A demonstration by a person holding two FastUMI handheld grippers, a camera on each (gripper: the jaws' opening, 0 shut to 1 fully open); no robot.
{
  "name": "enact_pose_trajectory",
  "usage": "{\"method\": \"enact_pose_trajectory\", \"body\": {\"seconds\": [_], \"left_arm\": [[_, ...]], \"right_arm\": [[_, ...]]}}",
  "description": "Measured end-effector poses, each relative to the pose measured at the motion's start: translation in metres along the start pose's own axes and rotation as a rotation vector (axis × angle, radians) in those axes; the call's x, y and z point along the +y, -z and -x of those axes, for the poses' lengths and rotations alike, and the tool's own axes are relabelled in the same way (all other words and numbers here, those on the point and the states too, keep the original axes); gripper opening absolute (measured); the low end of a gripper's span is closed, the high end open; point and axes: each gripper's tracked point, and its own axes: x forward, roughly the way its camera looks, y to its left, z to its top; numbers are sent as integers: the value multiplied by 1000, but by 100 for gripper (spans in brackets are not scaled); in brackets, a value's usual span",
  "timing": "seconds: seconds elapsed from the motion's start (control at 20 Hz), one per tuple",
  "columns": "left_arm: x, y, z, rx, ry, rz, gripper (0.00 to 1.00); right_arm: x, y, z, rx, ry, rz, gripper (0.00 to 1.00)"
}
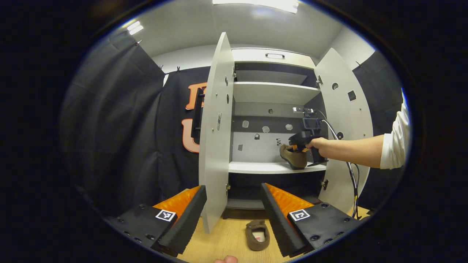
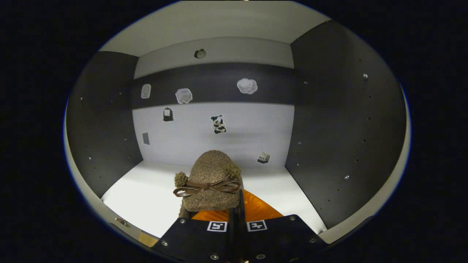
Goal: Grab one shoe with the right hand and put it into the shoe cabinet, grab the other shoe with the left hand and put it into the shoe cabinet; then close the right door with the right hand and the left door with the left hand.
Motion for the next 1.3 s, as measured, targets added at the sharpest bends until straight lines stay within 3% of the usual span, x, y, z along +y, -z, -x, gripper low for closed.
{"method": "enact_pose_trajectory", "body": {"seconds": [0.1, 0.3, 0.45, 0.7, 1.1, 1.3], "left_arm": [[3, 4, -1, 11, -7, -10, 96], [5, 9, -4, 25, -11, -12, 96], [-3, 14, -8, 31, 10, 6, 96], [-22, 16, -13, 34, 64, 23, 96], [-35, 16, -8, 26, 109, 51, 96], [-39, 19, -9, 32, 129, 66, 96]], "right_arm": [[3, 10, -13, 45, -13, -51, 8], [-4, 12, -6, 52, -23, -37, 29], [-11, 6, 14, 31, -48, -13, 61], [-16, 5, 49, 24, -101, -22, 91], [3, -32, 146, -148, -187, 39, 92], [6, -32, 203, -247, -231, 9, 92]]}}
